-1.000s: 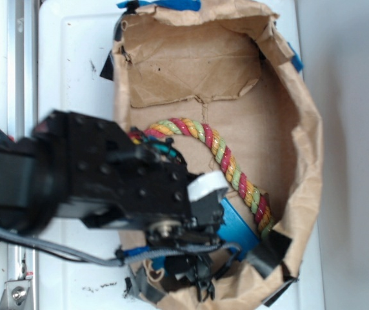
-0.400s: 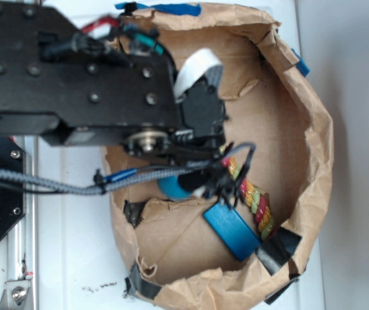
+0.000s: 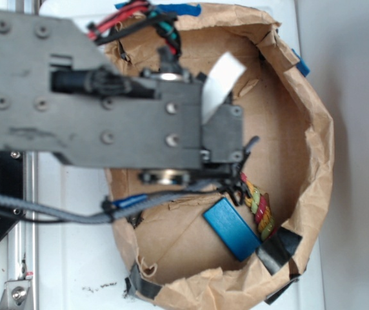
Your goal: Grab the blue ball.
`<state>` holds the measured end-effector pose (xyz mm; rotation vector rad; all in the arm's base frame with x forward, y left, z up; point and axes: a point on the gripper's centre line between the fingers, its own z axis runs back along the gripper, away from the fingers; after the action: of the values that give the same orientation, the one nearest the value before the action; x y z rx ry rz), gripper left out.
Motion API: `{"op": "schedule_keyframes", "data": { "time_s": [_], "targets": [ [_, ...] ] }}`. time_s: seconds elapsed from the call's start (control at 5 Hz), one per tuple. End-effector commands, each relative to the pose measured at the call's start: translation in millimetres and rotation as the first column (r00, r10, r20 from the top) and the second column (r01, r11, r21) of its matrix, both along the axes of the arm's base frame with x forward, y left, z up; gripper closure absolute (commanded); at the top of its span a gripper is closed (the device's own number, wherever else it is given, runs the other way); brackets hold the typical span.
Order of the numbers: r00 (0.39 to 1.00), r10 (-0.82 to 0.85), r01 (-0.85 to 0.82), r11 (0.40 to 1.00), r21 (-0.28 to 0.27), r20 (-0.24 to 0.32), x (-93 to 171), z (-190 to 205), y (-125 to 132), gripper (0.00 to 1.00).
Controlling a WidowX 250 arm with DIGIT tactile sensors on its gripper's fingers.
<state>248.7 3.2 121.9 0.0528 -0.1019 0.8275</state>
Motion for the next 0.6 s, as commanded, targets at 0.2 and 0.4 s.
{"op": "schedule_keyframes", "data": {
  "time_s": [0.2, 0.4],
  "targets": [
    [0.977, -0.173, 0.178, 0.984, -0.029, 0.127, -2.0, 45.4, 9.5, 1.0],
    [0.98, -0.162, 0.169, 0.984, -0.052, 0.113, 1.6, 50.7, 11.8, 1.0]
  ]
}}
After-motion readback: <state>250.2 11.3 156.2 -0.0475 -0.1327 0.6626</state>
